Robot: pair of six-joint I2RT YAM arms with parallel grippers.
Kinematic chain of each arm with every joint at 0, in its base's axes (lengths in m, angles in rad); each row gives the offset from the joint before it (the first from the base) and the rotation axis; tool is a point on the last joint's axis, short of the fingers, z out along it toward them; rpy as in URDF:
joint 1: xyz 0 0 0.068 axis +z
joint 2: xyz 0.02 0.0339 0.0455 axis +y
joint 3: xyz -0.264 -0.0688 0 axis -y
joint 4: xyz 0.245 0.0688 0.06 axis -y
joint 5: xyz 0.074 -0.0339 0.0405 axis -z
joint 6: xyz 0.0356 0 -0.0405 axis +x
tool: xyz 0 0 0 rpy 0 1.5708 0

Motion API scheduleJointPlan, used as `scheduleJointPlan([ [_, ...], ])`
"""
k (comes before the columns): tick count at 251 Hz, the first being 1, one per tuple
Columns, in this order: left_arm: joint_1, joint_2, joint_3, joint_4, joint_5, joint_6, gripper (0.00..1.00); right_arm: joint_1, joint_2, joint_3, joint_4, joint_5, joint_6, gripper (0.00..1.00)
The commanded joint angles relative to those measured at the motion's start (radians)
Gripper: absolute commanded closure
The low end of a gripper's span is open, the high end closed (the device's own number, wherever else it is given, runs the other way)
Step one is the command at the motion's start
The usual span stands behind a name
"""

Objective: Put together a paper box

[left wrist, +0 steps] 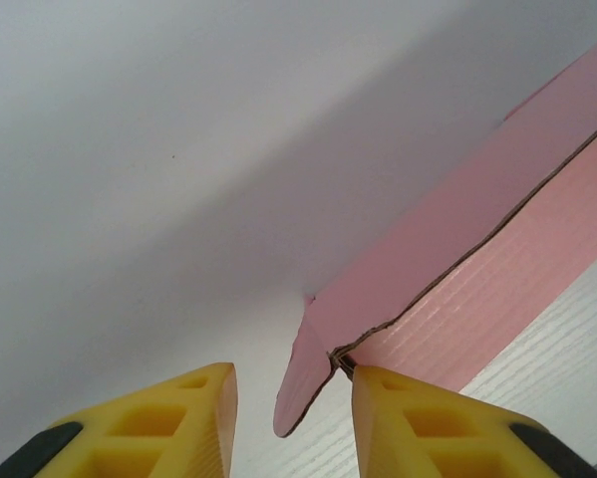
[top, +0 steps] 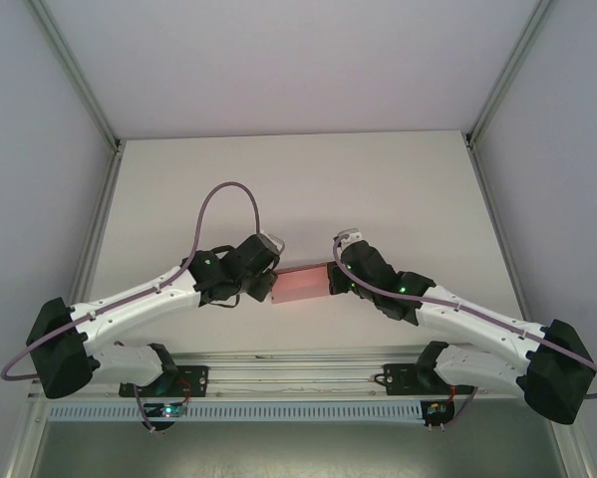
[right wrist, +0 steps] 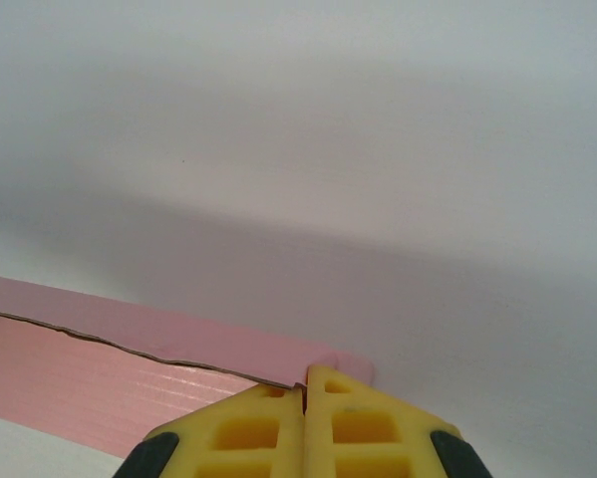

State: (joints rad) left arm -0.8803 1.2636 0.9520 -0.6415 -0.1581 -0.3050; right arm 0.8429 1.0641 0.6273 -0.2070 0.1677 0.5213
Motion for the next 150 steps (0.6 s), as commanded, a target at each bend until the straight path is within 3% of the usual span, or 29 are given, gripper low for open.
scheduleJointPlan([
  [1,0.014,0.015,0.016,0.008,-0.016,-0.030,0.69,0.014,0.011,0.019,-0.040,-0.012,0.003,1.00],
  [28,0.018,0.036,0.023,0.007,-0.026,-0.051,0.78,0.015,0.011,0.017,-0.037,-0.013,0.000,1.00],
  [68,0.019,0.031,0.021,0.039,0.011,-0.068,0.82,0.021,0.024,0.014,-0.034,-0.015,-0.001,1.00],
  [84,0.019,0.030,0.016,0.052,0.010,-0.084,1.00,0.027,0.029,0.011,-0.032,-0.009,-0.004,1.00],
  [129,0.020,0.040,0.055,-0.010,-0.008,-0.157,1.00,0.085,0.035,0.009,-0.034,0.061,-0.021,1.00],
  [150,0.037,0.039,0.057,-0.018,0.063,-0.197,1.00,0.118,0.039,0.003,-0.039,0.110,-0.022,1.00],
])
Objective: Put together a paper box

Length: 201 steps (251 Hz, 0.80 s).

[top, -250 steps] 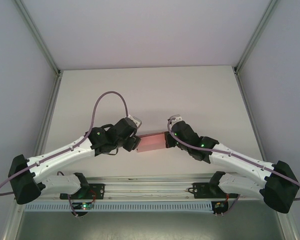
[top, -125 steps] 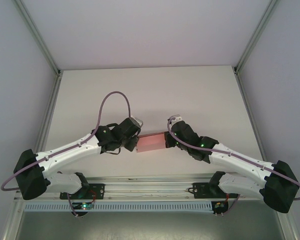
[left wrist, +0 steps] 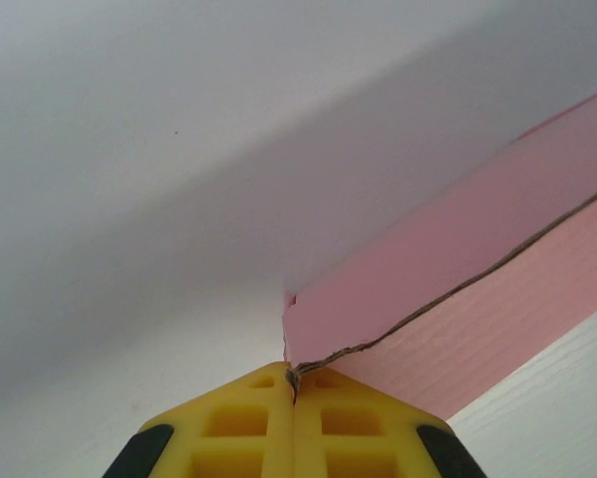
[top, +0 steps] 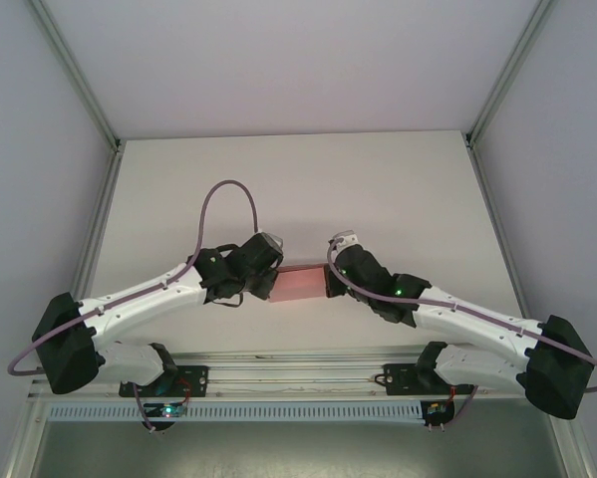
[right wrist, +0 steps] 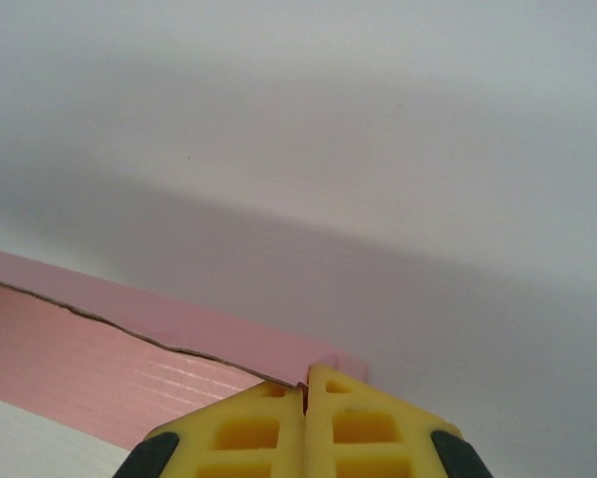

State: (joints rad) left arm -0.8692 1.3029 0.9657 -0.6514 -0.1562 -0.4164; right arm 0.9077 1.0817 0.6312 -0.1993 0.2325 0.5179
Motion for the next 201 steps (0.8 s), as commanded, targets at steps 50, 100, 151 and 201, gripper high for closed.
scheduleJointPlan([
  [50,0.126,-0.001,0.043,-0.025,0.234,-0.208,1.00,0.107,0.058,-0.012,-0.034,0.079,-0.016,1.00],
  [100,0.216,-0.011,0.031,0.028,0.434,-0.280,1.00,0.138,0.092,0.000,-0.038,0.110,-0.019,1.00],
  [151,0.237,0.016,0.064,-0.019,0.484,-0.300,1.00,0.140,0.100,0.002,-0.043,0.113,-0.021,1.00],
  [201,0.287,0.074,0.082,-0.028,0.609,-0.346,1.00,0.141,0.121,0.006,-0.042,0.103,-0.018,1.00],
])
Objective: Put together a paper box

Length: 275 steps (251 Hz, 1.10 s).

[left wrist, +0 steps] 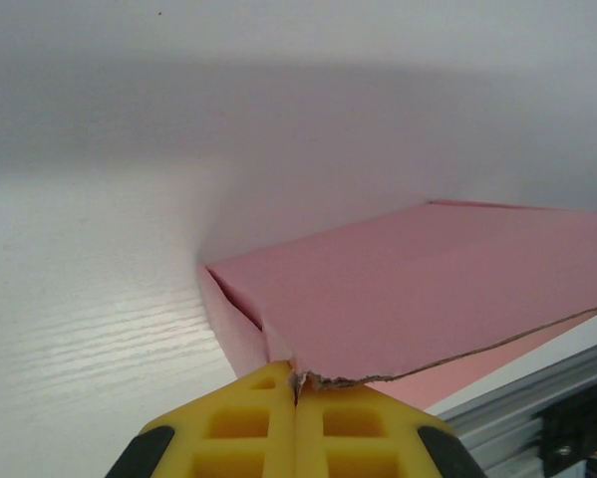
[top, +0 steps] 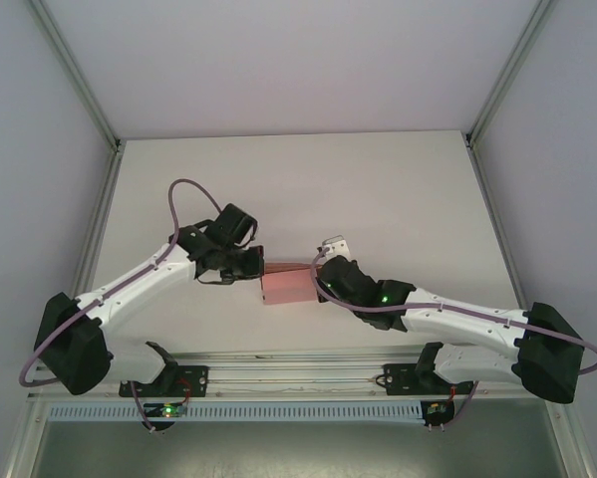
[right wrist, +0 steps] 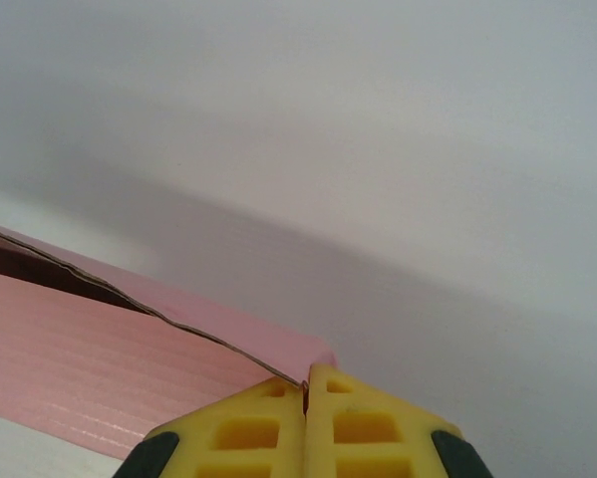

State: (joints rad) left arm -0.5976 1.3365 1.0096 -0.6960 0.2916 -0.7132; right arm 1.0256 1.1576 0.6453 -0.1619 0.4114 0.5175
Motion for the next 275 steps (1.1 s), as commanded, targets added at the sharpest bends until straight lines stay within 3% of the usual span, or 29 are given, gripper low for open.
scheduleJointPlan([
  [1,0.016,0.042,0.040,0.015,0.162,-0.050,1.00,0.023,0.046,-0.009,-0.079,-0.077,-0.018,1.00],
  [92,0.076,0.116,0.104,-0.045,0.253,-0.061,1.00,0.024,0.062,-0.017,-0.073,-0.098,-0.025,1.00],
  [185,0.117,0.069,0.125,-0.079,0.263,-0.048,1.00,0.027,0.059,-0.035,-0.072,-0.095,-0.036,1.00],
  [221,0.120,0.079,0.124,-0.070,0.318,-0.044,1.00,0.031,0.075,-0.032,-0.073,-0.104,-0.042,1.00],
  [275,0.133,0.035,0.099,-0.019,0.337,-0.102,1.00,0.052,0.080,-0.034,-0.077,-0.076,-0.052,1.00],
])
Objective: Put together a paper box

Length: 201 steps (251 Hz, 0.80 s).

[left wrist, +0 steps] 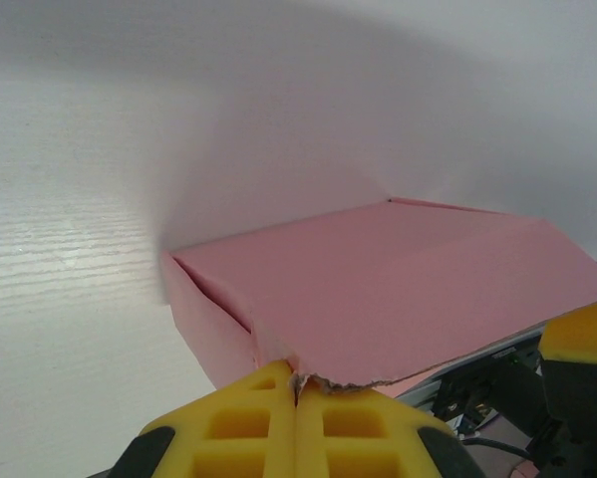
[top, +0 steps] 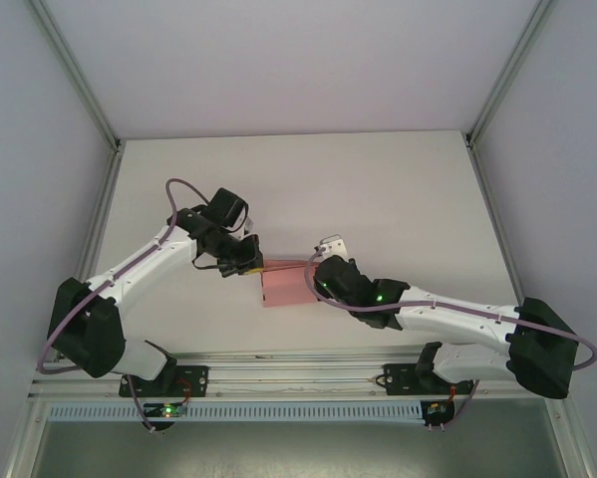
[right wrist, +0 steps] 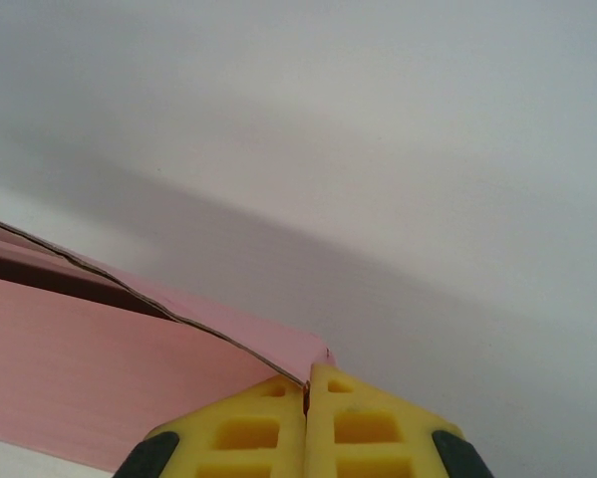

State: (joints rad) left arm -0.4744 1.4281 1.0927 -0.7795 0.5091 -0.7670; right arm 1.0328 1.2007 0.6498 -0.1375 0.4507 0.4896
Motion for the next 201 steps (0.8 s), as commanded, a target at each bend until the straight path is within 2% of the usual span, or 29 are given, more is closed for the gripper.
scheduleJointPlan([
  [1,0.009,-0.058,0.014,0.066,0.119,-0.049,1.00,0.047,0.036,-0.039,-0.101,-0.115,-0.025,1.00],
  [24,0.013,-0.067,0.011,0.059,0.103,-0.056,1.00,0.061,0.024,-0.042,-0.095,-0.097,-0.038,1.00],
  [48,0.013,-0.058,0.026,0.023,0.098,0.003,1.00,0.098,0.008,-0.046,-0.079,-0.041,-0.081,1.00],
  [79,0.003,-0.054,-0.006,0.065,0.094,0.055,1.00,0.113,-0.032,-0.053,-0.022,0.021,-0.127,1.00],
  [118,-0.028,-0.020,-0.029,0.132,0.016,0.084,1.00,0.112,-0.087,-0.061,0.108,0.108,-0.234,1.00],
  [146,-0.032,0.016,-0.054,0.226,0.077,0.025,1.00,0.112,-0.079,-0.083,0.207,0.061,-0.273,1.00],
  [171,-0.034,0.030,-0.070,0.291,0.139,-0.031,1.00,0.112,-0.038,-0.088,0.193,0.042,-0.254,1.00],
  [201,-0.033,0.037,-0.027,0.188,0.089,0.022,1.00,0.113,-0.021,-0.105,0.156,0.071,-0.204,1.00],
])
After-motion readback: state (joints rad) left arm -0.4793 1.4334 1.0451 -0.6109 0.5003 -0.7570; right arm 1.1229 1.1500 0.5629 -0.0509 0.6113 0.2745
